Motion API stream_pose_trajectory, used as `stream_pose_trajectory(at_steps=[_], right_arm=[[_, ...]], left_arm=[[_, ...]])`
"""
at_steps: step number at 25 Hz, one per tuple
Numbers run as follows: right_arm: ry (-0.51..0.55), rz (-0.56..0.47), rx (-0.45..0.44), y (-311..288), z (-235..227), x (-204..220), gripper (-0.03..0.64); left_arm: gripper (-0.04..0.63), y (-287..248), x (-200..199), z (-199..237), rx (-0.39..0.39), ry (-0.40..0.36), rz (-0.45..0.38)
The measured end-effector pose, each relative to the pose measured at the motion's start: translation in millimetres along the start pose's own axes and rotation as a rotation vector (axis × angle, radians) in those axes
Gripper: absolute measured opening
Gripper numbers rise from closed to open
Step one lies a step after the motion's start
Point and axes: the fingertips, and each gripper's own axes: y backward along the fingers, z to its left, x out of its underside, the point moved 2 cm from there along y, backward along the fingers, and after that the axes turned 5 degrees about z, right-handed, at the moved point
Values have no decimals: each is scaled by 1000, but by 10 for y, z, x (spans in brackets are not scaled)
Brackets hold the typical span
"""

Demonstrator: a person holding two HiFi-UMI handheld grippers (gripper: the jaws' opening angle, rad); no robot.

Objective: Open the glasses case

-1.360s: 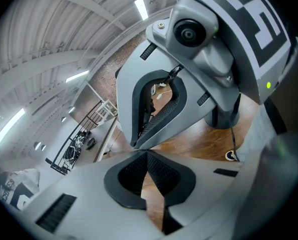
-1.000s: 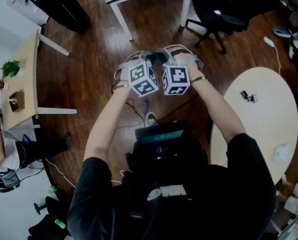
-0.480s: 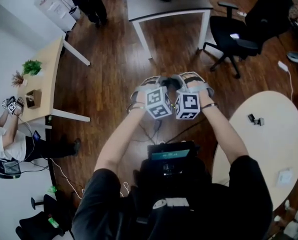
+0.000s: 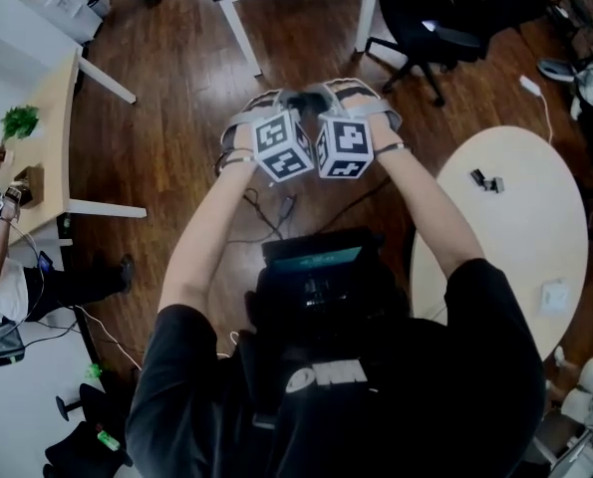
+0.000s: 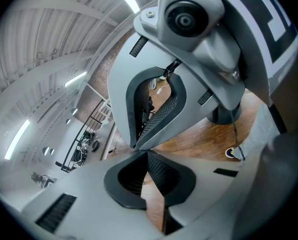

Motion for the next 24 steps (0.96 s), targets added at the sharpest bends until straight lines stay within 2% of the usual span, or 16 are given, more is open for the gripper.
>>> stream_pose_trajectory(at_steps=[5, 14, 24], right_arm=[[29, 31, 5, -36, 43, -3, 12], [32, 2, 6, 30, -11, -175, 12], [65, 17, 3, 25, 43, -99, 12]], left_arm=[[2, 41, 52, -6, 2, -1, -5], [2, 109, 99, 41, -15, 16, -10], [2, 75, 93, -24, -13, 14, 7]])
